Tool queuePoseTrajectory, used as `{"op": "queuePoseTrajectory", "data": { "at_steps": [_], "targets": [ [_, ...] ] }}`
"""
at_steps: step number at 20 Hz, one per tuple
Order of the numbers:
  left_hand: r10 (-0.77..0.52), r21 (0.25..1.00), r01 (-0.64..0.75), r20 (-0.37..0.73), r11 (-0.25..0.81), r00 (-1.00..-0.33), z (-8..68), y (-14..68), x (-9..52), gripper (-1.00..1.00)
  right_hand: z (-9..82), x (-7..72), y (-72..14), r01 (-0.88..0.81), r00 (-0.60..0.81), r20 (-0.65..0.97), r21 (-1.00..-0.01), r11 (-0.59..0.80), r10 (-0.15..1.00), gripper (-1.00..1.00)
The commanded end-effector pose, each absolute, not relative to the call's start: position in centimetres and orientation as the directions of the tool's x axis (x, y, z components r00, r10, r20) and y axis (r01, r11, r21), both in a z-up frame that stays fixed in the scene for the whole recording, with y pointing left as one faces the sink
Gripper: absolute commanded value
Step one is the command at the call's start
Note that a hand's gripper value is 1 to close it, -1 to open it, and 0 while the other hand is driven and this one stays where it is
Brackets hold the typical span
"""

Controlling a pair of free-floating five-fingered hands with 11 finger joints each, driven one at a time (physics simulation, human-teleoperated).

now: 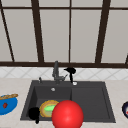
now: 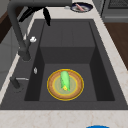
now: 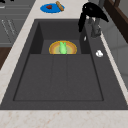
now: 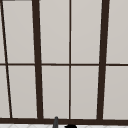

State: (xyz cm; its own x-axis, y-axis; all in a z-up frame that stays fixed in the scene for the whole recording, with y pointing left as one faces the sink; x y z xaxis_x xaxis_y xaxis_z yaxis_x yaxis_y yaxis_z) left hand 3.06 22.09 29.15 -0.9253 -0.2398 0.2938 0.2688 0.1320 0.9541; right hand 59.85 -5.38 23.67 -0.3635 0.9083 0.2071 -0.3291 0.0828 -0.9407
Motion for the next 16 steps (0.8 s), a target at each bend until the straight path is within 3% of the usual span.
{"op": "queuePoseTrajectory", "data": {
  "at_steps": [1, 8, 16],
  "targets": [
    [-0.240, 0.954, 0.269, 0.294, 0.132, -0.925, 29.2, 22.1, 3.1, 0.00, 22.4, 62.8, -4.8, -0.352, -0.338, 0.183, -0.934, 0.056, 0.923, -1.00],
    [-0.240, 0.954, 0.269, 0.294, 0.132, -0.925, 29.2, 22.1, 3.1, 0.00, 18.4, 67.0, -2.4, -0.345, -0.307, 0.118, -0.939, 0.005, 0.944, -1.00],
    [-0.240, 0.954, 0.269, 0.294, 0.132, -0.925, 29.2, 22.1, 3.1, 0.00, 16.4, 67.1, -4.7, -0.365, -0.329, 0.243, -0.924, 0.114, 0.912, -1.00]
  ]
}}
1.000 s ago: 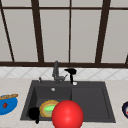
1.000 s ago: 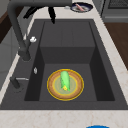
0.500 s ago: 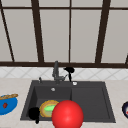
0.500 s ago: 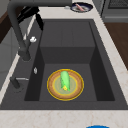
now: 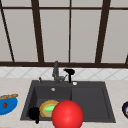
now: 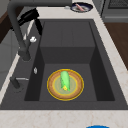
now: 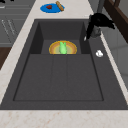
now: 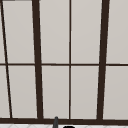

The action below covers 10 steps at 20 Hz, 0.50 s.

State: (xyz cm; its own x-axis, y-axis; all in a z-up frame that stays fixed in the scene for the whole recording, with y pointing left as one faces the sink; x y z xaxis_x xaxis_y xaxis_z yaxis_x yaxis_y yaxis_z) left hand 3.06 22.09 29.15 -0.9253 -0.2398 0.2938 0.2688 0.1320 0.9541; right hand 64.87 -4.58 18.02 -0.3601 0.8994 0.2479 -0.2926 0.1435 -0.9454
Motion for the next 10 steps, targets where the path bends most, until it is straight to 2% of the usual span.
{"op": "queuePoseTrajectory", "data": {
  "at_steps": [1, 10],
  "targets": [
    [-0.240, 0.954, 0.269, 0.294, 0.132, -0.925, 29.2, 22.1, 3.1, 0.00, 16.2, 67.2, -4.8, -0.366, -0.337, 0.262, -0.921, 0.130, 0.904, -1.00],
    [-0.240, 0.954, 0.269, 0.294, 0.132, -0.925, 29.2, 22.1, 3.1, 0.00, 16.7, 62.8, -3.7, -0.447, -0.343, 0.354, -0.876, 0.180, 0.870, -1.00]
  ]
}}
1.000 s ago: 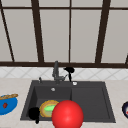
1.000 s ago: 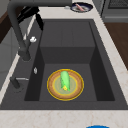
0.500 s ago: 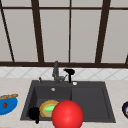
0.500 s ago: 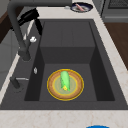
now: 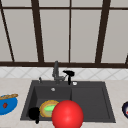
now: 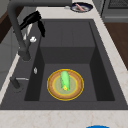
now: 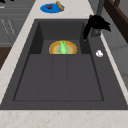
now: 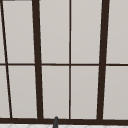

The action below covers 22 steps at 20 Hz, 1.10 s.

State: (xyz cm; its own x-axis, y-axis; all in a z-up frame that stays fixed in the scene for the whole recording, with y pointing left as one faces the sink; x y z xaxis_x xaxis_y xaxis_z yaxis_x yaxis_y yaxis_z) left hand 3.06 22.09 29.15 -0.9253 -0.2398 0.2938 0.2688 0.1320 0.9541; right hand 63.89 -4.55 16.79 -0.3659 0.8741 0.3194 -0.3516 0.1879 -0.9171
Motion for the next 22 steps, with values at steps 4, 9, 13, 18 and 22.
{"op": "queuePoseTrajectory", "data": {
  "at_steps": [4, 9, 13, 18, 22],
  "targets": [
    [-0.240, 0.954, 0.269, 0.294, 0.132, -0.925, 29.2, 22.1, 3.1, 0.00, 16.0, 62.7, -3.9, -0.501, -0.314, 0.372, -0.846, 0.180, 0.873, -1.00],
    [-0.240, 0.954, 0.269, 0.294, 0.132, -0.925, 29.2, 22.1, 3.1, 0.00, 16.4, 64.9, -4.7, -0.513, -0.329, 0.374, -0.842, 0.168, 0.867, -1.00],
    [-0.240, 0.954, 0.269, 0.294, 0.132, -0.925, 29.2, 22.1, 3.1, 0.00, 16.2, 66.8, -4.9, -0.569, -0.304, 0.396, -0.805, 0.168, 0.867, -1.00],
    [-0.240, 0.954, 0.269, 0.294, 0.132, -0.925, 29.2, 22.1, 3.1, 0.00, 15.6, 69.8, -4.7, -0.647, -0.271, 0.410, -0.748, 0.150, 0.871, 1.00],
    [-0.240, 0.954, 0.269, 0.294, 0.132, -0.925, 29.2, 22.1, 3.1, 0.00, 15.2, 71.9, -3.4, -0.663, -0.268, 0.370, -0.741, 0.109, 0.889, 1.00]
  ]
}}
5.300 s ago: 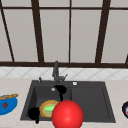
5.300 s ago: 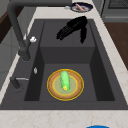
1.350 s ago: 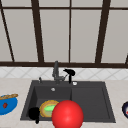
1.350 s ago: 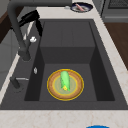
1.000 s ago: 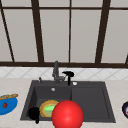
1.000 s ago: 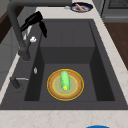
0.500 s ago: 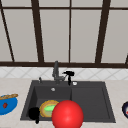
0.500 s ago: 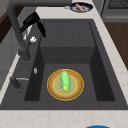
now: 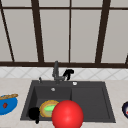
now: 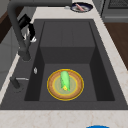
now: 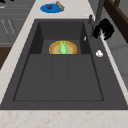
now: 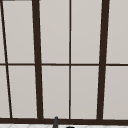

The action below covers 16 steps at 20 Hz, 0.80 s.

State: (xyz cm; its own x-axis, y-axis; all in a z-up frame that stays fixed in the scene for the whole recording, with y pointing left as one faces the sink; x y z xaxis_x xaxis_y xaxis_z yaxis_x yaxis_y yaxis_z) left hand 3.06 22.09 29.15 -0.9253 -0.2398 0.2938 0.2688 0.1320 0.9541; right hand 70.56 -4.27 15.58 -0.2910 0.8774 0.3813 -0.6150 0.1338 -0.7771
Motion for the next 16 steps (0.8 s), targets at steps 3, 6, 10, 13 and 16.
{"op": "queuePoseTrajectory", "data": {
  "at_steps": [3, 6, 10, 13, 16],
  "targets": [
    [-0.240, 0.954, 0.269, 0.294, 0.132, -0.925, 29.2, 22.1, 3.1, 0.00, 14.9, 72.0, -3.1, -0.615, -0.281, 0.342, -0.782, 0.106, 0.897, 1.00],
    [-0.240, 0.954, 0.269, 0.294, 0.132, -0.925, 29.2, 22.1, 3.1, 0.00, 15.1, 71.6, -3.2, -0.569, -0.300, 0.317, -0.817, 0.098, 0.900, 1.00],
    [-0.240, 0.954, 0.269, 0.294, 0.132, -0.925, 29.2, 22.1, 3.1, 0.00, 16.4, 72.2, -2.4, -0.544, -0.273, 0.335, -0.827, 0.143, 0.902, 1.00],
    [-0.240, 0.954, 0.269, 0.294, 0.132, -0.925, 29.2, 22.1, 3.1, 0.00, 16.3, 72.3, -2.5, -0.550, -0.249, 0.330, -0.822, 0.147, 0.911, 1.00],
    [-0.240, 0.954, 0.269, 0.294, 0.132, -0.925, 29.2, 22.1, 3.1, 0.00, 16.2, 72.4, -2.4, -0.558, -0.239, 0.327, -0.817, 0.147, 0.914, 1.00]
  ]
}}
